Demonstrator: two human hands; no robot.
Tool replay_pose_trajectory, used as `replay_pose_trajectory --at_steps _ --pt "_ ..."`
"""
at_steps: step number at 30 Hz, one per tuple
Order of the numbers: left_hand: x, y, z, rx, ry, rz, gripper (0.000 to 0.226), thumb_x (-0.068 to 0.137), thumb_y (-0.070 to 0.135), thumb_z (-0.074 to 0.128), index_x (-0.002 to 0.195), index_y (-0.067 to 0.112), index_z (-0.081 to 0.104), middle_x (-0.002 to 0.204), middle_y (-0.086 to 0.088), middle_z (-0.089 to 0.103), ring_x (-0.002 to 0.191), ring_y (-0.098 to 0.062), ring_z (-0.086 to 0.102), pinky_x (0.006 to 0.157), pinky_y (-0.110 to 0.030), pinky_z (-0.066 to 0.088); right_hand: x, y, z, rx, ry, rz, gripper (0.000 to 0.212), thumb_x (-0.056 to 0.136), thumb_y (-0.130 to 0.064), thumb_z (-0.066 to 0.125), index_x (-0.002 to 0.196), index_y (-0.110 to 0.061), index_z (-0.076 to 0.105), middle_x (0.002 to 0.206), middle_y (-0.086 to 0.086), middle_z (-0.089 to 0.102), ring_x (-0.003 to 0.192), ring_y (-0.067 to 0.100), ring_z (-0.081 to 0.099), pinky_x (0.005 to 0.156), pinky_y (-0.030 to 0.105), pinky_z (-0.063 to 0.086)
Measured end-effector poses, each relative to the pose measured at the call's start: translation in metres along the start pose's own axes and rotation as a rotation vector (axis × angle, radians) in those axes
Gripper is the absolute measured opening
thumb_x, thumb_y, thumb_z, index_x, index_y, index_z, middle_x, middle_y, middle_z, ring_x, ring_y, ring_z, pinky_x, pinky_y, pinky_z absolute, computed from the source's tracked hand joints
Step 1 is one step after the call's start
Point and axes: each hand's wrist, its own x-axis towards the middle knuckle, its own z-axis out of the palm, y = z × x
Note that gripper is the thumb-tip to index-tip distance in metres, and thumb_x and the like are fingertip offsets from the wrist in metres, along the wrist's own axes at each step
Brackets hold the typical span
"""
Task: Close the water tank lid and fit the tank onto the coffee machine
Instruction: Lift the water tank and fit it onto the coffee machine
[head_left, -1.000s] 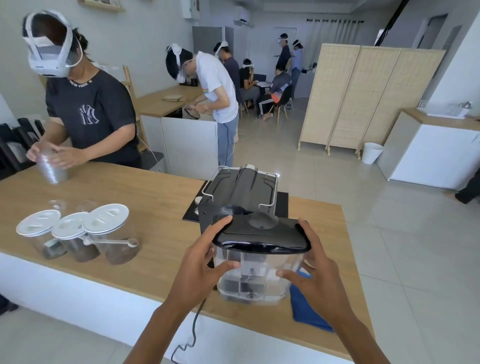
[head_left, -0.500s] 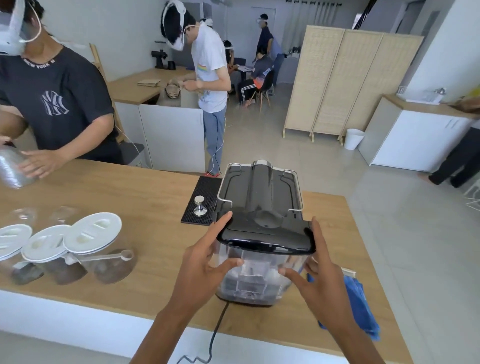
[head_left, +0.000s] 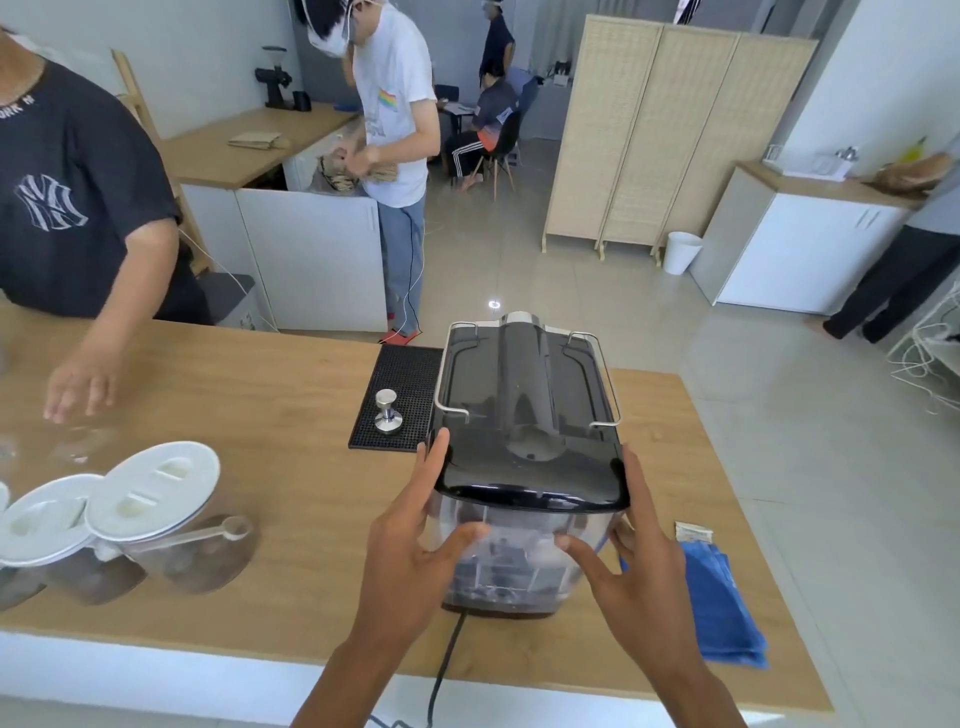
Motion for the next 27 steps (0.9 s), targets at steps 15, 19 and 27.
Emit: replay_pose_trajectory --at_steps 15,19,27 --pt "-0.004 -0.002 0.000 0.052 -0.002 0.015 0.090 0.082 0.033 0.081 0.151 0.058 0.029 0.118 -0.021 0.053 0.088 0.002 0.064 0.104 -0.029 0.048 -0.006 0.000 0.009 -0.023 0.020 0.066 0.100 0.072 -0.061 0.069 0.154 -0.057 0.013 0.122 -0.044 0.055 0.105 0.003 0.062 0.098 0.028 0.048" --pt "-0.006 -0.012 0.000 0.078 -0.033 0.015 0.084 0.083 0.051 0.070 0.151 0.062 0.022 0.080 0.011 0.056 0.065 -0.001 0.039 0.085 -0.019 0.051 -0.008 0.002 0.012 -0.062 0.020 0.077 0.100 0.073 -0.063 0.069 0.154 -0.057 0.011 0.114 -0.054 0.050 0.106 0.005 0.063 0.097 0.028 0.049" --pt "-0.006 -0.011 0.001 0.089 -0.068 -0.004 0.083 0.087 0.046 0.070 0.153 0.060 0.020 0.128 -0.035 0.051 0.120 -0.042 0.058 0.114 -0.044 0.045 -0.010 0.003 0.016 -0.089 0.062 0.061 0.102 0.076 -0.061 0.069 0.156 -0.055 0.007 0.117 -0.035 0.056 0.106 0.012 0.065 0.093 0.034 0.053"
